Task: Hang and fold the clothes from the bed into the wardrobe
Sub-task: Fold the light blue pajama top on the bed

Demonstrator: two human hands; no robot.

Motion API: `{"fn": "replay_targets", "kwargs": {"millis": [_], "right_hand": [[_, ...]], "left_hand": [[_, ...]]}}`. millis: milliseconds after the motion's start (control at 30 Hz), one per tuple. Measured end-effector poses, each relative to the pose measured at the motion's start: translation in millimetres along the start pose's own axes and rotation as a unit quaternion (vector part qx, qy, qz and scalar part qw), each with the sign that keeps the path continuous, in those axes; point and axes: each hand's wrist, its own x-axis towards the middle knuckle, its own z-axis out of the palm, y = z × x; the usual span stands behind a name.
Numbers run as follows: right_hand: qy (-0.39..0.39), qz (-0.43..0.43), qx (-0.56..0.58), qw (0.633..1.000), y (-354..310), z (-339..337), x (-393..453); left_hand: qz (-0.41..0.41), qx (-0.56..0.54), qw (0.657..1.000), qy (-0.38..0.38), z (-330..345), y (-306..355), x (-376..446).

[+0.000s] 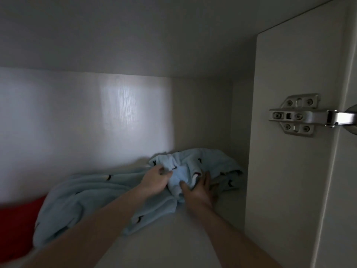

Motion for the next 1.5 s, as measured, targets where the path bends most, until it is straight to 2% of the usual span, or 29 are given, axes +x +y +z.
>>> {"fn": "replay_targets", "kwargs": {"millis": [100, 233, 400, 500, 567, 667, 733, 833, 1033, 1267, 1500], "right_hand": [[-0.008, -0.019, -0.042, 0.999, 11.8, 9.2, 8.3], [-0.027, -0.029, -0.05, 0.998, 15.3, 12.7, 17.6], [-0.019, -0.055, -0.039, 0.998, 18.3, 11.7, 6.9], [0.003, -0.078, -0.037, 0.996, 21.7, 9.8, -15.7], [0.023, -0.109, -0.023, 0.993, 23.8, 6.5, -31.9], [-0.019, -0.108, 0.016, 0.994, 22.0, -7.4, -56.8], [-0.041, -0.097, 0.016, 0.994, 17.0, -21.0, -79.0], [-0.023, -0.11, 0.037, 0.993, 16.2, -41.3, -124.3], [-0.015, -0.132, 0.066, 0.989, 35.8, -106.5, -231.9], [0.088, -0.074, 0.107, 0.988, 82.2, -212.8, -383.1], [0.233, 0.051, 0.066, 0.969, 148.6, -327.0, -572.5]], "left_hand": [[0.085, 0.133, 0.987, 0.021, -10.3, -37.0, -37.6], [0.096, 0.313, 0.944, -0.053, -13.7, -77.3, -66.2], [0.159, 0.403, 0.901, -0.027, -11.7, -91.9, -83.8], [0.149, 0.429, 0.89, -0.042, -9.1, -90.6, -86.1], [0.134, 0.429, 0.891, -0.064, -10.1, -87.0, -86.7], [0.152, 0.42, 0.893, -0.057, -14.5, -79.5, -96.1], [0.186, 0.39, 0.901, -0.041, -24.8, -73.2, -110.7], [0.237, 0.338, 0.909, -0.047, -38.4, -59.9, -140.3], [0.356, 0.242, 0.9, -0.071, -58.2, -7.6, -225.3], [0.483, 0.135, 0.851, -0.152, -45.0, 74.1, -338.9], [0.596, 0.068, 0.757, -0.258, 19.6, 155.7, -481.2]]}}
